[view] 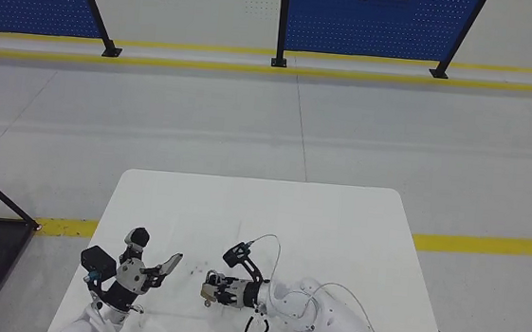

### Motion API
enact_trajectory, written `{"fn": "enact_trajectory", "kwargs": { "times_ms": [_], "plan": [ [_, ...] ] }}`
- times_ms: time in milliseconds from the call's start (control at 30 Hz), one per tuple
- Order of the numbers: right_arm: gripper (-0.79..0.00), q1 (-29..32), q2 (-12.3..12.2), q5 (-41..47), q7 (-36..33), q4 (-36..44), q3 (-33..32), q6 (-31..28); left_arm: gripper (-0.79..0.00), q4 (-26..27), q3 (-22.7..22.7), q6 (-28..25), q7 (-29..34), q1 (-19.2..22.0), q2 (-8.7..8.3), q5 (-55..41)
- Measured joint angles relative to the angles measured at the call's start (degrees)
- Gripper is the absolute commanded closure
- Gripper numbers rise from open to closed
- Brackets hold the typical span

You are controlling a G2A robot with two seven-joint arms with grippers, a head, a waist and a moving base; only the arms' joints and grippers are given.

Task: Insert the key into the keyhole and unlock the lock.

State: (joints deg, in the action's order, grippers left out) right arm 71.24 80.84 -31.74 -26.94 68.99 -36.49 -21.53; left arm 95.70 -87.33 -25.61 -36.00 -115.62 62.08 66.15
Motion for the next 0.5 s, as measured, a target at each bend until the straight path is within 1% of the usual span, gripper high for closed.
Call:
{"fn": "enact_trajectory", "kwargs": {
  "times_ms": [33,67,133,167,200,233,367,500],
  "plan": [
    [-0.148,-0.59,0.41,-0.46,0.38,-0.91,0.79,0.71,-0.785,0.00,0.00,-0.06,-0.02,0.00,0.00,-0.01],
    [-0.234,-1.12,0.82,-0.98,0.86,-1.78,1.55,1.40,-0.785,0.00,-0.01,-0.09,-0.04,0.00,-0.01,-0.01],
    [-0.382,-2.20,1.69,-1.84,1.80,-3.69,3.08,2.57,-0.785,0.01,-0.02,-0.11,-0.05,0.00,-0.01,-0.01],
    [-0.471,-2.62,2.02,-2.15,2.29,-4.40,3.56,2.96,-0.785,0.01,-0.02,-0.11,-0.05,0.00,-0.01,-0.01],
    [-0.708,-3.03,2.40,-2.39,2.88,-5.21,4.09,3.29,-0.785,0.01,-0.02,-0.11,-0.05,0.00,-0.01,-0.01],
    [-0.785,-3.26,2.63,-2.54,3.22,-5.68,4.41,3.43,-0.785,0.01,-0.02,-0.11,-0.05,0.00,-0.01,-0.01],
    [-0.785,-3.66,2.98,-5.03,4.32,-5.85,5.29,4.06,-0.785,0.01,-0.02,-0.11,-0.05,0.00,-0.01,-0.01],
    [-0.785,-2.69,2.47,-8.57,5.31,-3.60,5.18,4.87,-0.785,0.01,-0.02,-0.10,-0.05,0.00,-0.01,-0.01]
  ]
}}
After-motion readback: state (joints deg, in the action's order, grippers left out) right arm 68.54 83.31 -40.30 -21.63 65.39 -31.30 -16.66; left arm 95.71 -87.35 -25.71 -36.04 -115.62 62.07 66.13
